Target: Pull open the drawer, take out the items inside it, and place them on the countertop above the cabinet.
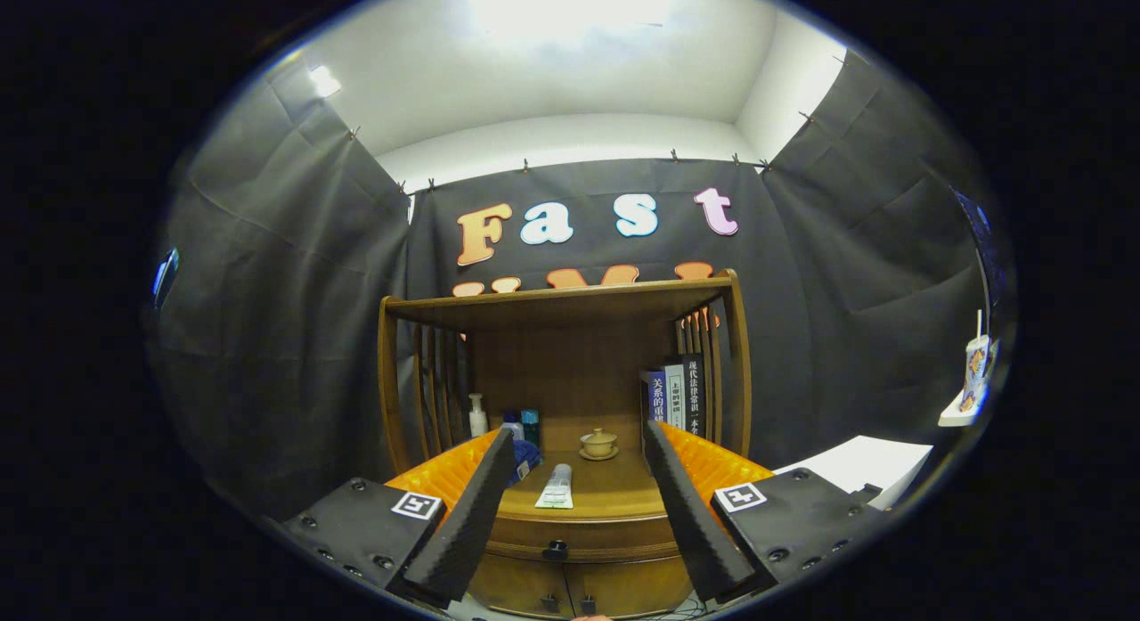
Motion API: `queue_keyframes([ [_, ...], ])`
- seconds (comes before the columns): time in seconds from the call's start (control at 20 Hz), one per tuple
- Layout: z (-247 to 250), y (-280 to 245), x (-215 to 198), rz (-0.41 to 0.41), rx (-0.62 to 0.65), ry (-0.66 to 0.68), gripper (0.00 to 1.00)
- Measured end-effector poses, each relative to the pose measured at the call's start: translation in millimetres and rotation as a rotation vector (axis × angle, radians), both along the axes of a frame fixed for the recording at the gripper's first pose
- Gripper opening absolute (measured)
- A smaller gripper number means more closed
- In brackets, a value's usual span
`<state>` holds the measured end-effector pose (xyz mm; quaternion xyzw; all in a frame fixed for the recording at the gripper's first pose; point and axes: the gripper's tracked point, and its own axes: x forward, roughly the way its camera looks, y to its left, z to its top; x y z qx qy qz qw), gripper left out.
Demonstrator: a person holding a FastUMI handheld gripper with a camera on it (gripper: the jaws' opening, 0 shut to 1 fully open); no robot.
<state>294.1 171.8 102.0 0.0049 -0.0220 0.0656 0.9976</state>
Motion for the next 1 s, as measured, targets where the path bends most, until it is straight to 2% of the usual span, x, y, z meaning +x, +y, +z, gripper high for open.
queue_keyframes([
  [1.0, 3.7, -5.8, 2.2, -0.016, 0.029, -0.018, 0.96],
])
